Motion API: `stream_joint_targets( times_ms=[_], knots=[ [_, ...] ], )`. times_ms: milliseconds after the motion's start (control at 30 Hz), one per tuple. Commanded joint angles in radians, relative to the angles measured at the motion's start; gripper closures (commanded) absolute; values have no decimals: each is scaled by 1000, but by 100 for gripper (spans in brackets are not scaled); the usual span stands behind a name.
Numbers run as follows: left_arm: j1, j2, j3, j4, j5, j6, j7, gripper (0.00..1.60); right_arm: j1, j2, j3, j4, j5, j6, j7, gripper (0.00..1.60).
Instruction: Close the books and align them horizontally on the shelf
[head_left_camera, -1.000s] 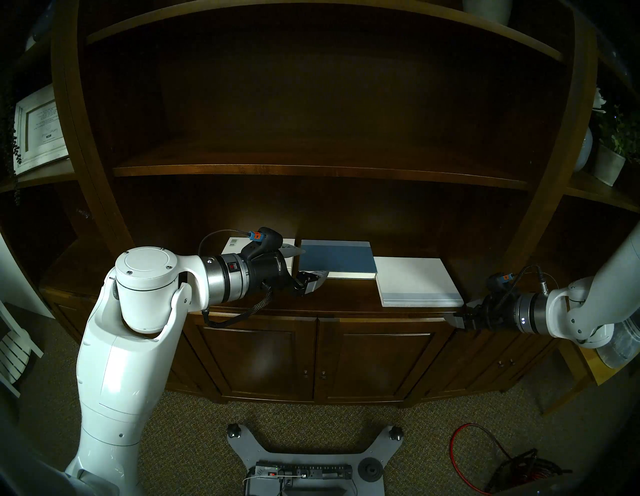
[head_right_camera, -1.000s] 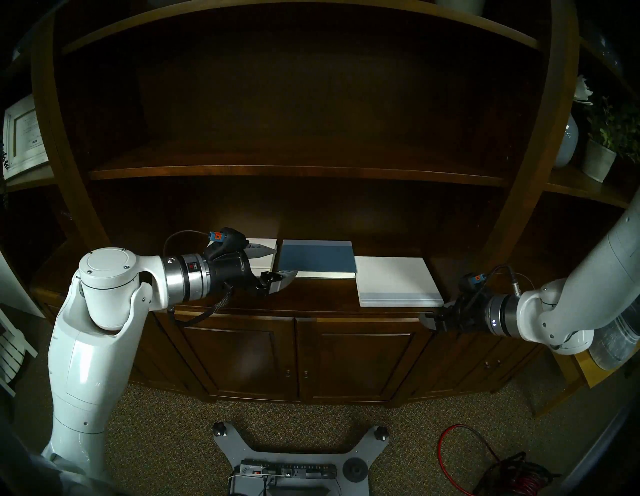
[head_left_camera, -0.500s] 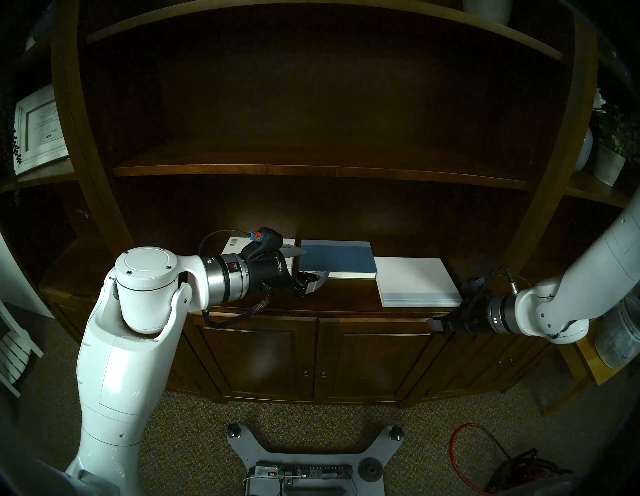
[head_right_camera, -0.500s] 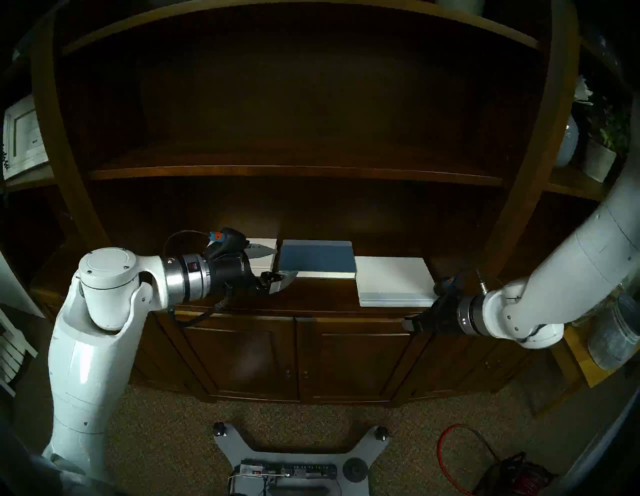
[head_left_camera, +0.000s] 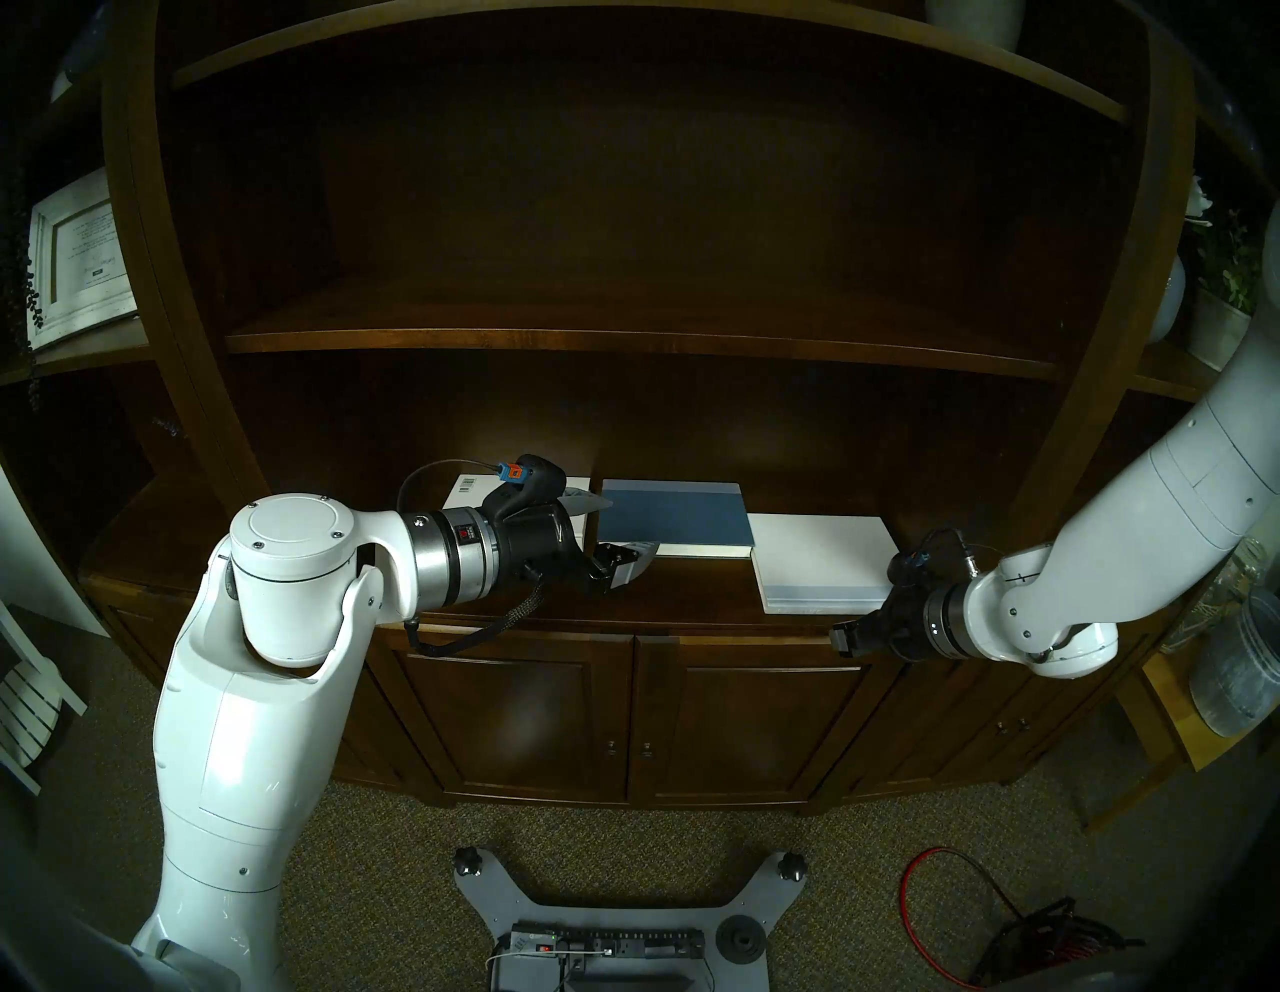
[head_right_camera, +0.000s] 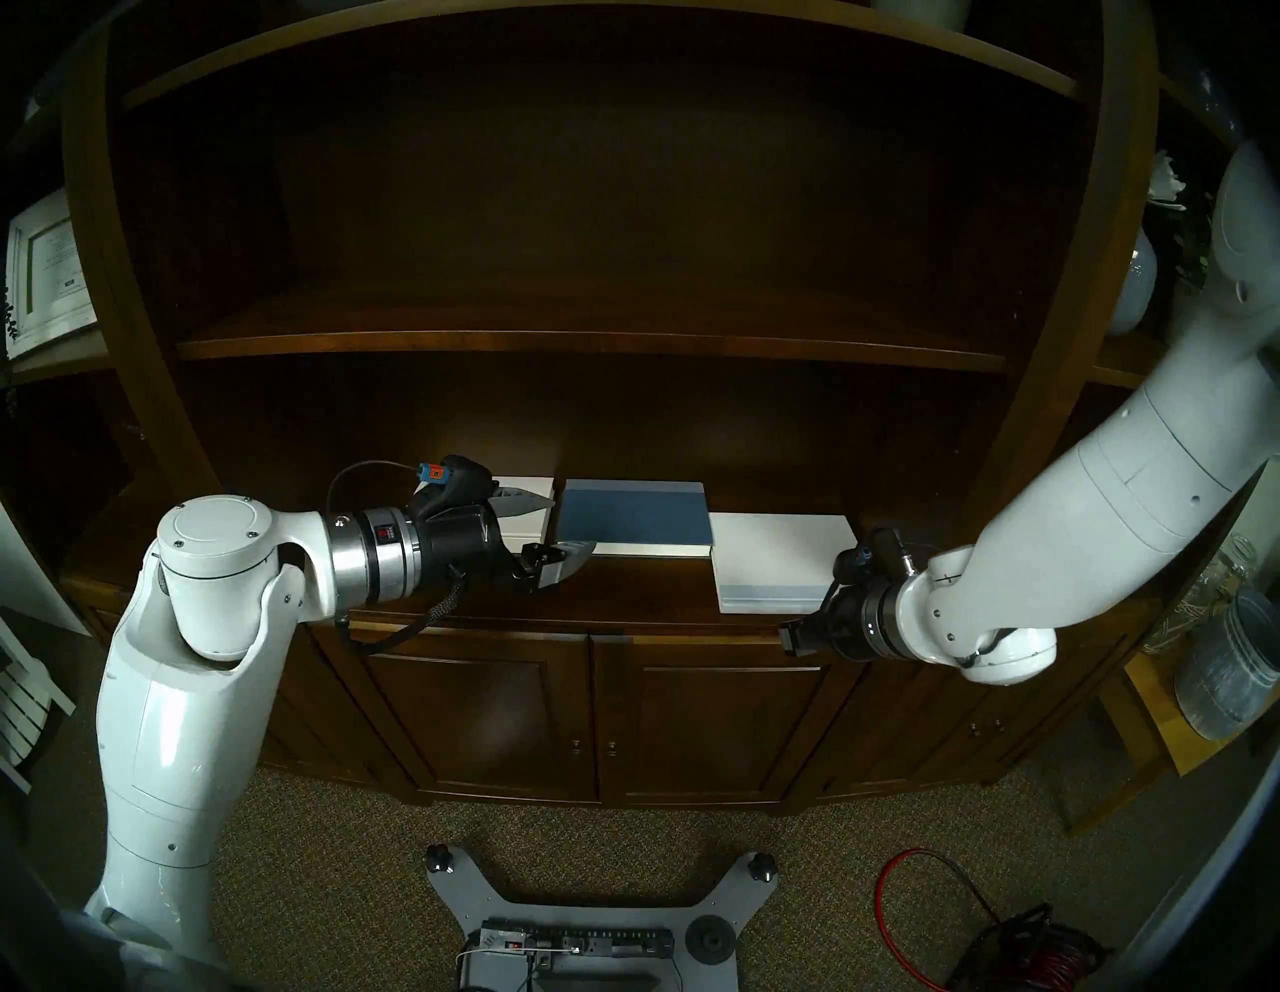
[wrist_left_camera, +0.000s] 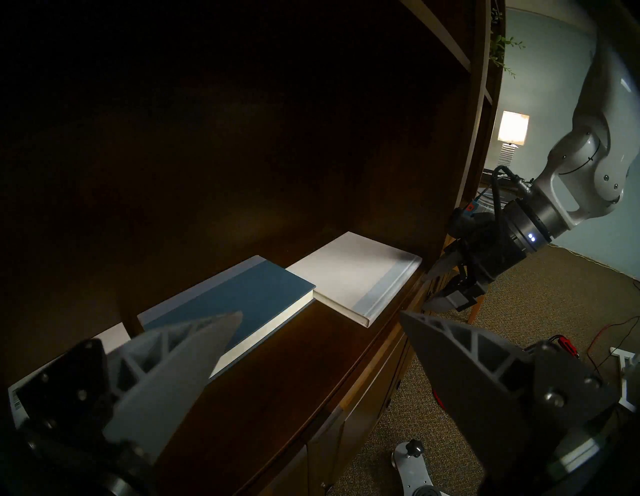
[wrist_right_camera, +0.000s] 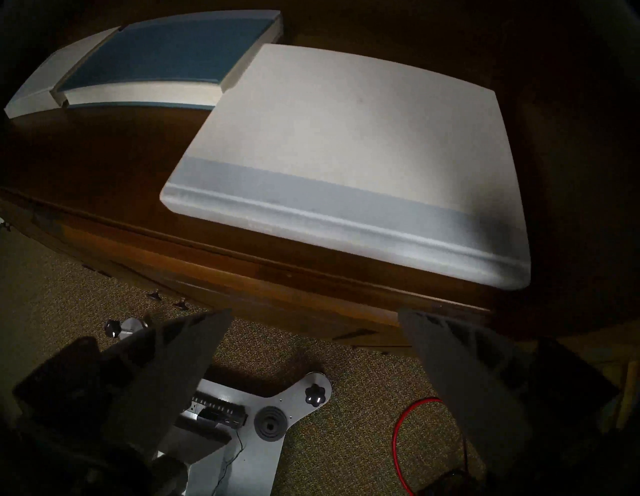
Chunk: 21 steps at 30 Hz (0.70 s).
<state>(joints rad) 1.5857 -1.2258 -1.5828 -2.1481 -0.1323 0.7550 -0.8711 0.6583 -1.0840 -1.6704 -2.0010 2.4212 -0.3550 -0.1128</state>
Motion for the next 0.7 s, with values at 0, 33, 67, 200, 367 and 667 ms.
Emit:
stream_joint_targets(
  times_ms=[0, 33, 67, 200, 367, 667],
  knots=[
    [-21, -3, -5, -24, -1, -9, 2, 0, -35, -52, 67, 44, 51, 6, -92, 0],
    [-21, -3, -5, -24, -1, -9, 1, 0, -42, -56, 73, 51, 55, 9, -98, 0],
    [-21, -3, -5, -24, -1, -9, 1, 0, -51, -59, 80, 58, 61, 10, -109, 0],
    [-21, -3, -5, -24, -1, -9, 1, 0, -72, -72, 93, 71, 70, 2, -142, 0],
    [-21, -4, -5, -24, 0, -9, 1, 0, -102, -83, 107, 97, 81, -14, -177, 0],
    [-21, -4, -5, -24, 0, -9, 0, 0, -136, -89, 115, 151, 86, -38, -191, 0]
  ],
)
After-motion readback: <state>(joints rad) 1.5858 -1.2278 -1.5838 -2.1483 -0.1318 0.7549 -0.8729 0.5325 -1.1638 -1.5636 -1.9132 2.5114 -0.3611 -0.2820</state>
